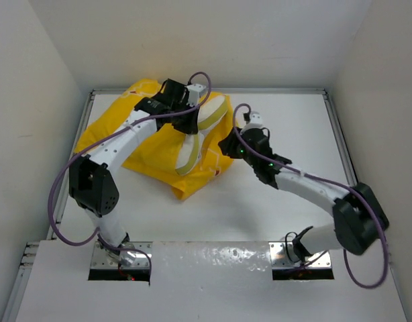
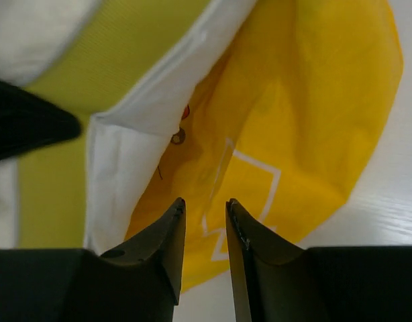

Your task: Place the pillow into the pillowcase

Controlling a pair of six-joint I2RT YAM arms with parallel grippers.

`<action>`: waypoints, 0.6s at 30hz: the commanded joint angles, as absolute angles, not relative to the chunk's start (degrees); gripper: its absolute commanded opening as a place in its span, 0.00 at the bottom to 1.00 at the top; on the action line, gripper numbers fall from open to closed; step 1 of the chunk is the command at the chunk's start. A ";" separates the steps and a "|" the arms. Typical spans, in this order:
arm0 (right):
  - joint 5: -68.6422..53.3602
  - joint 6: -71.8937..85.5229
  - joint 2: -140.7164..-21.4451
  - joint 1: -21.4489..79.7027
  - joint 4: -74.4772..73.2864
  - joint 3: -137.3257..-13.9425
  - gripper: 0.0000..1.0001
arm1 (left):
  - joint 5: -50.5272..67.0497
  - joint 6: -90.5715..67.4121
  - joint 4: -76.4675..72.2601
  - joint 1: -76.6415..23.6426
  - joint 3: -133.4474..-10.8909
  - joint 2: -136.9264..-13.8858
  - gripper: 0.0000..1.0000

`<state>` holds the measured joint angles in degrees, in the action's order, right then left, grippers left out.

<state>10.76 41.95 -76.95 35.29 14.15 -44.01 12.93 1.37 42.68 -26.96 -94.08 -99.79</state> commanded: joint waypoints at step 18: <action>1.68 49.66 -117.67 36.47 31.38 -64.85 0.19 | 19.77 0.62 37.00 -27.25 -98.44 -99.05 0.00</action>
<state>4.80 50.00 -114.80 36.07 27.70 -61.93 14.39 1.65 42.52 -26.81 -95.68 -99.88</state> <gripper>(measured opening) 0.189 0.078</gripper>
